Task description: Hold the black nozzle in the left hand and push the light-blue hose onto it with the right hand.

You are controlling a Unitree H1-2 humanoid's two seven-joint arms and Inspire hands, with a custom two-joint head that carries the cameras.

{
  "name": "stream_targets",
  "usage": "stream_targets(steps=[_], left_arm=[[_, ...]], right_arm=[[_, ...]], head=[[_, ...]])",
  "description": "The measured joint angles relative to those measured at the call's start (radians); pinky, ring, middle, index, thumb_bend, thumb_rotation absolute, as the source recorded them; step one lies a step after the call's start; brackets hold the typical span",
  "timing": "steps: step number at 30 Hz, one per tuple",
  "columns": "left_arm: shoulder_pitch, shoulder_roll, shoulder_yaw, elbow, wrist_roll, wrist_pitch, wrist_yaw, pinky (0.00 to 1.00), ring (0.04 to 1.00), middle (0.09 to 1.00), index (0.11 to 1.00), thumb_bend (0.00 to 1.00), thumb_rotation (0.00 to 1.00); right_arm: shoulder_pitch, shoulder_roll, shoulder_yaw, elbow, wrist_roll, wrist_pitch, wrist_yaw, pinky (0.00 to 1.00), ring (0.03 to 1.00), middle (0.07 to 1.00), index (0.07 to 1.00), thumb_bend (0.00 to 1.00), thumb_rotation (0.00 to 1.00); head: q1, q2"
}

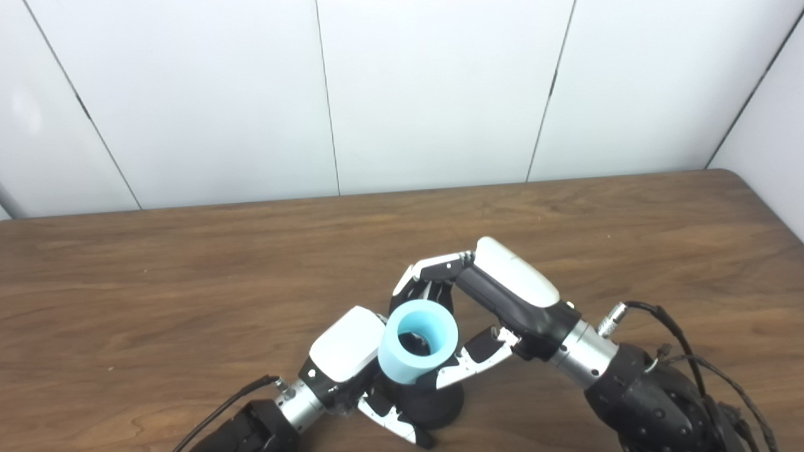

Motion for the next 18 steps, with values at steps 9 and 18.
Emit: stream_targets(steps=[9, 18], left_arm=[[0.004, 0.000, 0.000, -0.007, 0.010, 0.028, -0.001, 0.16, 0.202, 0.471, 0.476, 0.53, 0.00], [0.004, -0.019, -0.006, -0.016, 0.047, 0.077, -0.003, 0.08, 0.130, 0.198, 0.476, 0.52, 0.05]], right_arm=[[0.000, -0.001, -0.003, -0.004, -0.003, 0.026, 0.007, 0.29, 0.402, 0.482, 0.538, 0.49, 0.00], [0.001, -0.003, -0.027, -0.005, 0.000, 0.042, 0.016, 0.30, 0.406, 0.499, 0.529, 0.49, 0.00]], head=[[-0.017, -0.002], [-0.028, -0.002]])
